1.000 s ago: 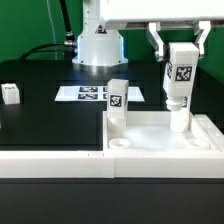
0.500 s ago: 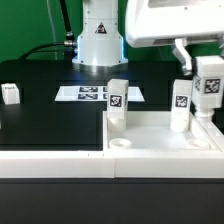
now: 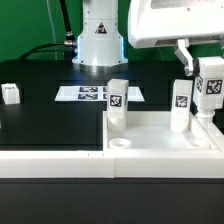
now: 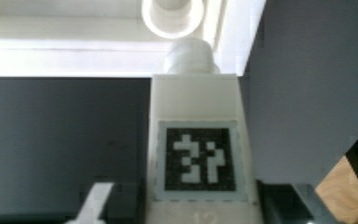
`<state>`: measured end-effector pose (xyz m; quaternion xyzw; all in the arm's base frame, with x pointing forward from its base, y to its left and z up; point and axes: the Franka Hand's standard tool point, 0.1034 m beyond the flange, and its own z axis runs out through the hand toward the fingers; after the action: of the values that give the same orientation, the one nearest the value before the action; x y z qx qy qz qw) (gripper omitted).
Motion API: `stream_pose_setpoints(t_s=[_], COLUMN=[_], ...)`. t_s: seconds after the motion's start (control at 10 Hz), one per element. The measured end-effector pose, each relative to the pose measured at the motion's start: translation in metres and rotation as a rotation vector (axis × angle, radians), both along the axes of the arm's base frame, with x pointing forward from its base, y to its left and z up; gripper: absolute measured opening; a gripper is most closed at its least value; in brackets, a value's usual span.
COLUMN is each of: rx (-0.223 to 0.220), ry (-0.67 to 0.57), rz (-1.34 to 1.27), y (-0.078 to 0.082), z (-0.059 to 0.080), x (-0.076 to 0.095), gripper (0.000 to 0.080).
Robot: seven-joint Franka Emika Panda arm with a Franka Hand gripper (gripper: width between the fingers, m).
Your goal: Assemble square table
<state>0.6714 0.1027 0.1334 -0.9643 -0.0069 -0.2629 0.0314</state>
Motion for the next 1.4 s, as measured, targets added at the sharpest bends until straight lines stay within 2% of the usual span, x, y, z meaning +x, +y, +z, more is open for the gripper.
stream_pose_setpoints(t_s=[0.2,0.6,1.0,1.4], rx=[-0.015,-0.016,-0.026,-0.027], ry=[-0.028,-0.028,-0.005,-0.014], rz=[-0.006,-0.002,0.001,0.002], y=[-0.006,-0.004,-0.004,-0.002], z=[-0.004,-0.009,-0.035,-0.036], x=[-0.006,-0.009,-0.011,-0.006], gripper=[0.0290,0.0290,0.0290,0.0290])
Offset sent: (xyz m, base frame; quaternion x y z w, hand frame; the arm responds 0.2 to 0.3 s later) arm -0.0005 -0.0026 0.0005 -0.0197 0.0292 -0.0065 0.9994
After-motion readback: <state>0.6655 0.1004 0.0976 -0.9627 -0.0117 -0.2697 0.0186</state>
